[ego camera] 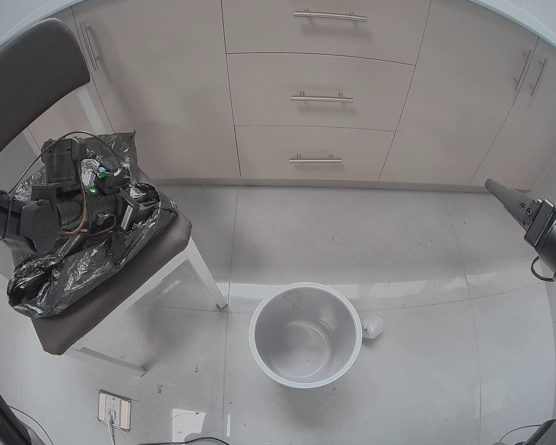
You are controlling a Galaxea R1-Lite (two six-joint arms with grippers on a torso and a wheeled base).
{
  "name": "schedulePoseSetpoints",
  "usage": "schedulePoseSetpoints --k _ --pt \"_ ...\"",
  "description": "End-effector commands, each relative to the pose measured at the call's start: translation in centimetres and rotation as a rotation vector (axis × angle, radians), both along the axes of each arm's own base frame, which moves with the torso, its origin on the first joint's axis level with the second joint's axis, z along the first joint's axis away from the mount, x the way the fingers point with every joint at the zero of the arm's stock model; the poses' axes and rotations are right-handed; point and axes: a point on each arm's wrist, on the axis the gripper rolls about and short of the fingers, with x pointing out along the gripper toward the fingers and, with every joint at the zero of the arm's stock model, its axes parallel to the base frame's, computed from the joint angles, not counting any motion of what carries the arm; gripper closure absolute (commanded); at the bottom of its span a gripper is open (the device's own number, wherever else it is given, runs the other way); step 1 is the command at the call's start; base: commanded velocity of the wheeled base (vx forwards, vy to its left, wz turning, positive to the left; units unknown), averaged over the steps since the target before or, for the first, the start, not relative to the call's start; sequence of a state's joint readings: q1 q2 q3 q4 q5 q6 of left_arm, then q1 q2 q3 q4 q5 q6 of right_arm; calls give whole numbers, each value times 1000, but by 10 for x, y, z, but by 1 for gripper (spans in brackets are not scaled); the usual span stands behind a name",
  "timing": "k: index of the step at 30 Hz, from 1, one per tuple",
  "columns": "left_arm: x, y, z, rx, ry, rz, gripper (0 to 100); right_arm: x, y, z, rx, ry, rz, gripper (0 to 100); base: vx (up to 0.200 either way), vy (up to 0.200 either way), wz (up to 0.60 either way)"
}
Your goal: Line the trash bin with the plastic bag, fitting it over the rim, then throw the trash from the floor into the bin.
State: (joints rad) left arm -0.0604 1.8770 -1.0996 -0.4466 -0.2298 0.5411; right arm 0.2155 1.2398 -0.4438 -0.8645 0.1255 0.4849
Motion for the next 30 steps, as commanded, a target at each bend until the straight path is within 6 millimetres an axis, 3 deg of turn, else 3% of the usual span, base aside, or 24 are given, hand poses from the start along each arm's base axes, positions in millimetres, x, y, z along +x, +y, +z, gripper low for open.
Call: schedulePoseSetpoints --k 1,7,11,16,18,19,20,22,23,26,30 --pt "-2 0 0 1 5 -1 100 -2 0 3 3 -14 1 0 0 0 0" --pt "-1 0 -3 -1 13 -2 100 -4 -1 3 6 -20 0 0 0 0 0" --pt "-11 -6 10 -17 -20 -24 100 -6 -3 5 8 -30 -8 0 0 0 0" --pt "-67 -33 61 -212 -96 -74 100 -13 -4 11 12 -61 -10 0 0 0 0" --pt "-69 -35 63 -221 -98 -78 100 -13 -4 11 12 -61 -10 0 0 0 0" --pt "-107 -46 102 -461 -131 -99 100 -15 -5 11 12 -66 -10 0 0 0 0" --pt "-128 -49 121 -591 -147 -96 100 -15 -5 11 12 -64 -10 0 0 0 0" --pt "-135 -49 128 -636 -156 -93 100 -15 -5 11 12 -63 -10 0 0 0 0" --pt "-157 -49 146 -767 -160 -55 100 -15 -4 11 11 -61 -5 0 0 0 0" --pt "-178 -53 157 -874 -99 1 100 -16 -3 11 10 -63 2 0 0 0 0" --pt "-191 -69 157 -952 30 78 100 -16 -2 10 10 -59 11 0 0 0 0"
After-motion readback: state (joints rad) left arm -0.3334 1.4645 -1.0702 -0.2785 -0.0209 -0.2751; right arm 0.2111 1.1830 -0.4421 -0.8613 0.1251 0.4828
